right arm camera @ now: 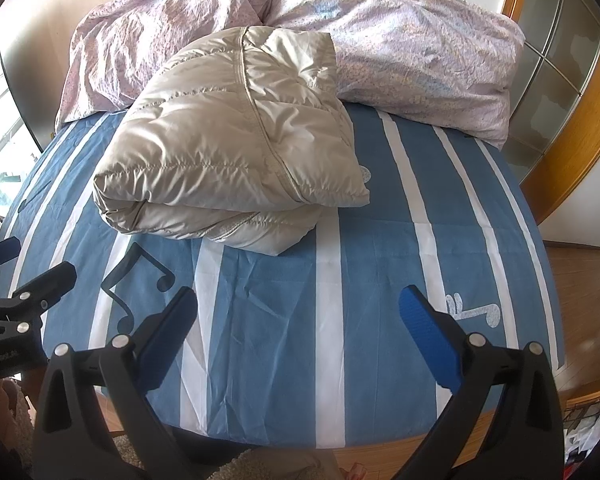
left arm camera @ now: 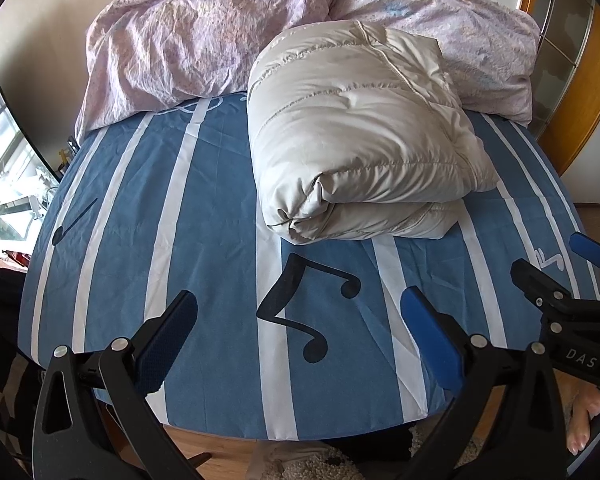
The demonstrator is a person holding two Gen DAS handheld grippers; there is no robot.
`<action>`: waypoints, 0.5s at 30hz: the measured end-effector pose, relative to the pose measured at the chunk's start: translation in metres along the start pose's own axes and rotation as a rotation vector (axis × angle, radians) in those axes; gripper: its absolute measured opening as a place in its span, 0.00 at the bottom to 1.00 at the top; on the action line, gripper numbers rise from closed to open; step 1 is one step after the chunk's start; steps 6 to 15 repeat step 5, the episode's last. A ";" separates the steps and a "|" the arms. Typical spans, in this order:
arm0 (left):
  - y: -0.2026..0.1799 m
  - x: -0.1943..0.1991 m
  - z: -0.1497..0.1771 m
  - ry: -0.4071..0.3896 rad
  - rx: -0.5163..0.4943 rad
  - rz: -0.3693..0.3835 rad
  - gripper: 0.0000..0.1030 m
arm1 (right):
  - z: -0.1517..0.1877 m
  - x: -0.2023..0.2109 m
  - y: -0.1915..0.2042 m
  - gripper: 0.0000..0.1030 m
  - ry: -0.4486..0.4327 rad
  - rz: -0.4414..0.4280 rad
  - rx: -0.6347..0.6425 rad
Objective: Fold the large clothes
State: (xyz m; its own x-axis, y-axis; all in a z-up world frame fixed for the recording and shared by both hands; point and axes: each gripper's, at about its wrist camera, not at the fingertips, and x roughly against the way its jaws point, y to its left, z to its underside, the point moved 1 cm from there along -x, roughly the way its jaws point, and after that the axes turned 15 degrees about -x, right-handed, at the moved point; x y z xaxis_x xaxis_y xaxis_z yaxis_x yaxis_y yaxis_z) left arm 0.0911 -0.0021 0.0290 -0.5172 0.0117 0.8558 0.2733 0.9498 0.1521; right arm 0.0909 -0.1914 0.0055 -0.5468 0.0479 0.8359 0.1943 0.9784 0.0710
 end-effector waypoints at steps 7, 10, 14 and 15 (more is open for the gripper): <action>0.000 0.000 0.000 0.000 0.000 0.000 0.99 | 0.000 0.000 0.000 0.98 -0.001 0.000 0.001; 0.000 0.000 0.000 0.000 0.000 0.000 0.99 | 0.000 0.000 0.000 0.98 -0.001 0.000 0.001; 0.000 0.000 0.000 0.000 0.000 0.000 0.99 | 0.000 0.000 0.000 0.98 -0.001 0.000 0.001; 0.000 0.000 0.000 0.000 0.000 0.000 0.99 | 0.000 0.000 0.000 0.98 -0.001 0.000 0.001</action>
